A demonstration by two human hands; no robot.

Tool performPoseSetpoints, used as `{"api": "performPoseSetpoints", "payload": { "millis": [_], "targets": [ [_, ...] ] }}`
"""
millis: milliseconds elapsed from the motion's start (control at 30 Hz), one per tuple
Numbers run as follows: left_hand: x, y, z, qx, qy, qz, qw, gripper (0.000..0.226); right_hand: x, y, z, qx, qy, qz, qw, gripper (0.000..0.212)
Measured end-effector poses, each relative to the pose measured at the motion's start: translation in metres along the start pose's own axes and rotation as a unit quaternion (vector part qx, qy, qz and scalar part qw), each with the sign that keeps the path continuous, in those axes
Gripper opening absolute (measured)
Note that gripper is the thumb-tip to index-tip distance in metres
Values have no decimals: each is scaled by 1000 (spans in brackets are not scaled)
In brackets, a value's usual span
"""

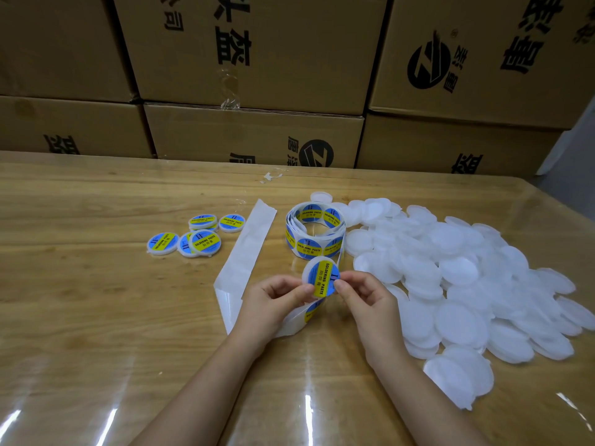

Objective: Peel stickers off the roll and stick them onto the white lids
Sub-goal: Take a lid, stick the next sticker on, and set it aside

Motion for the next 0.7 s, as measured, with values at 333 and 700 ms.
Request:
{"api": "performPoseSetpoints", "payload": {
  "millis": [333,700],
  "targets": [
    [0,-2,-1,3,-3,19,1000,22,0,0,1,-13,6,-10,1000,12],
    [-1,0,-1,5,-6,26,1000,22,-1,6,-1,-68,5,-76,995,15]
  ]
}}
Point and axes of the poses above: each hand's wrist, its own z-axis towards the middle knuckle, its own x-axis out of the palm, y = z × x, the point moved 9 cm from there along z, towards the middle knuckle, and after that the axes turned 6 degrees about z, right-handed, at the moved point
